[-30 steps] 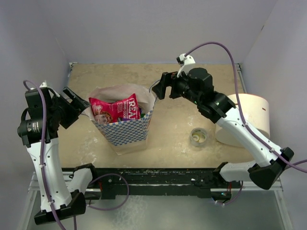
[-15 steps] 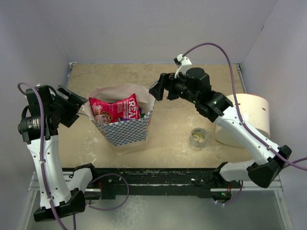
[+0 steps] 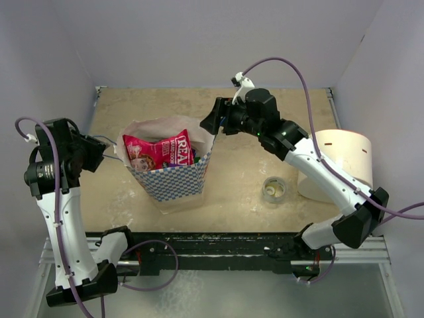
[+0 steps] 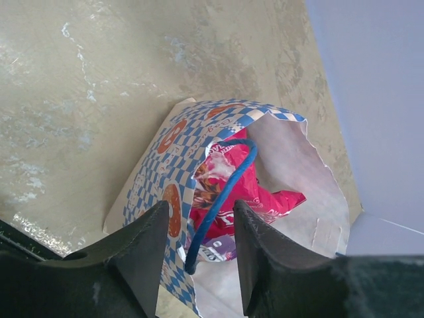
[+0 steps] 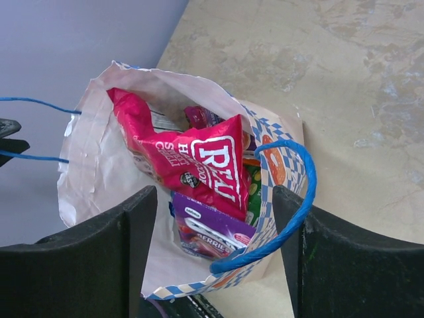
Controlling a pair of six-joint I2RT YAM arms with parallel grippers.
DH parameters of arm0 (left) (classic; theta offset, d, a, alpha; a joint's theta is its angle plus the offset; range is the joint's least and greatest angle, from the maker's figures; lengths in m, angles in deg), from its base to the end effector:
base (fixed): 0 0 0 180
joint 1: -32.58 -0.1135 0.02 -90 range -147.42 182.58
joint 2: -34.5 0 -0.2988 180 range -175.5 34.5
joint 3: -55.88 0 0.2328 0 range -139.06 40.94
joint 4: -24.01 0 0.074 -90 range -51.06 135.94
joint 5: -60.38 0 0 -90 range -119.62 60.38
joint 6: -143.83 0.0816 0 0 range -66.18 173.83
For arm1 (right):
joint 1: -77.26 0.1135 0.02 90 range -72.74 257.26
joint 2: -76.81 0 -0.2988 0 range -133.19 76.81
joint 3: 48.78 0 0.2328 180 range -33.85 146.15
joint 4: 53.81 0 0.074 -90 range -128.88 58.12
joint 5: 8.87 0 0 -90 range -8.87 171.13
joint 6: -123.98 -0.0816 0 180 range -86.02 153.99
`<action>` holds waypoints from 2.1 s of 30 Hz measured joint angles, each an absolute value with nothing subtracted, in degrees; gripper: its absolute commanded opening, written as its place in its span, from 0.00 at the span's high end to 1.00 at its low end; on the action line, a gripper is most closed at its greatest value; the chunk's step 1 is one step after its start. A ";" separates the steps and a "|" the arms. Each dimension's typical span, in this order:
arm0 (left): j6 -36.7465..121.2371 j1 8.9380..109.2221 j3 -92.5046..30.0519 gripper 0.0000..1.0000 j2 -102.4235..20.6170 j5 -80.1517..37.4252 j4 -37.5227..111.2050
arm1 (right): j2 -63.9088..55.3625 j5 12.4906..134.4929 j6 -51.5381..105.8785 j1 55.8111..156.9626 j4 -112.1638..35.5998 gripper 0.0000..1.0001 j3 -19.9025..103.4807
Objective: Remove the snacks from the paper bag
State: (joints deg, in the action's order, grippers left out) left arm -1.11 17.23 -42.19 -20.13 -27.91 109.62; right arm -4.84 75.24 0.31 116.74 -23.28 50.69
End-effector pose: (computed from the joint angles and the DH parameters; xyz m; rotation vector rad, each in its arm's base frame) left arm 0.1273 0.0324 0.4128 -1.3330 1.9204 -0.3839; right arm 0.2645 0.2287 0.4462 -0.1749 1.8991 0.9866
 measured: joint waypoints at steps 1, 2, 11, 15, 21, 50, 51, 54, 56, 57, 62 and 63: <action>-1.11 17.23 -42.17 0.55 -20.13 -27.80 109.34 | -5.06 75.11 0.16 116.59 -23.24 0.30 50.86; -1.09 17.23 -42.08 0.58 -20.13 -27.65 108.94 | -5.19 75.02 0.05 116.48 -23.17 0.31 51.04; 0.85 17.23 -41.84 0.70 -20.46 -28.30 107.08 | -5.19 73.84 -0.34 115.52 -23.09 0.47 51.43; 3.94 17.23 -41.84 0.87 -21.24 -30.18 107.19 | -5.19 73.62 -0.06 115.24 -22.80 0.57 51.43; 6.23 17.23 -41.91 1.00 -21.94 -31.06 105.79 | -5.19 72.99 1.67 114.67 -22.41 0.98 51.43; 23.06 17.34 -56.64 1.00 -26.14 -29.46 99.08 | -8.31 49.19 14.08 121.71 -19.37 0.97 52.06; 23.15 17.34 -56.64 1.00 -26.27 -28.48 98.47 | -8.34 50.37 14.19 121.64 -18.76 0.97 52.44; 23.19 17.34 -56.64 1.00 -26.93 -26.84 96.81 | -9.23 52.95 14.46 121.44 -17.97 0.97 55.17; 23.06 17.34 -56.64 1.00 -27.49 -26.05 95.43 | -10.81 54.08 14.52 121.44 -18.19 0.97 57.75; 23.00 17.34 -56.64 1.00 -27.78 -25.61 94.58 | -11.83 54.74 14.52 121.44 -18.30 0.97 59.23; 23.04 17.34 -56.64 1.00 -29.11 -23.41 91.65 | -14.96 56.05 15.11 121.42 -18.36 0.96 61.64; 23.04 17.34 -56.55 1.00 -29.26 -22.77 91.37 | -15.18 56.05 15.26 121.38 -18.12 0.95 61.53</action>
State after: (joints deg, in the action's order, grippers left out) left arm 23.04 17.34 -56.55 -29.26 -22.77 91.37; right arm -15.18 56.05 15.26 121.38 -18.12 61.53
